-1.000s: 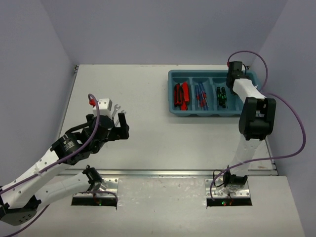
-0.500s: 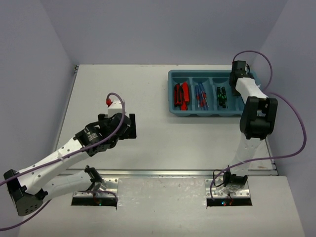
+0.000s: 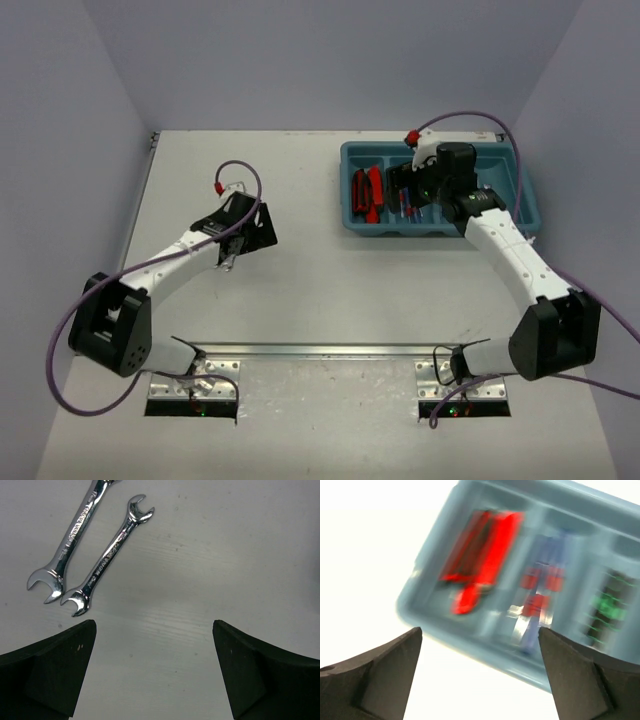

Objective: Sort the tools into containers

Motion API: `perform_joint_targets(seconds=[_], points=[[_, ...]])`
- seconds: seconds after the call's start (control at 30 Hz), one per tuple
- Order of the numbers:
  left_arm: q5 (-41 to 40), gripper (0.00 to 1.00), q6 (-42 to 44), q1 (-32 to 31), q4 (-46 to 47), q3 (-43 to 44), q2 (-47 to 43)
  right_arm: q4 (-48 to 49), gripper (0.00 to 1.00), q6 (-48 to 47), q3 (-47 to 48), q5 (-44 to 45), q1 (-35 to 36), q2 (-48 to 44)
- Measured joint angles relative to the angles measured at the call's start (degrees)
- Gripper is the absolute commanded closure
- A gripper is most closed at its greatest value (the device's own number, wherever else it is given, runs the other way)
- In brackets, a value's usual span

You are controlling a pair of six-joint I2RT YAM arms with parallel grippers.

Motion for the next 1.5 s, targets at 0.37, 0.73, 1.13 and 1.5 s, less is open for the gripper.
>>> perform_joint_targets(seconds=[0.37,0.73,1.13,1.5], points=[[13.3,0.00,8.8,9.6,1.6,6.5,17.1,3.0,0.01,-1.8,-9.2,-22.2,-2.0,-5.2],[16.3,0.00,19.2,10.4,-3.0,17.2,28.7,5.2,0.01,-4.3,-10.1,-25.6,-2.0,-10.1],[16.5,0.02,22.1,12.6,-4.8,17.9,32.5,6.4,0.01,-4.7,-12.7,-26.0,-2.0,-12.2],[18.1,0.57,21.8,13.1,-1.2,12.6,29.4,7.3,0.01,-4.9,-13.0,-25.7,-2.0,-12.7]])
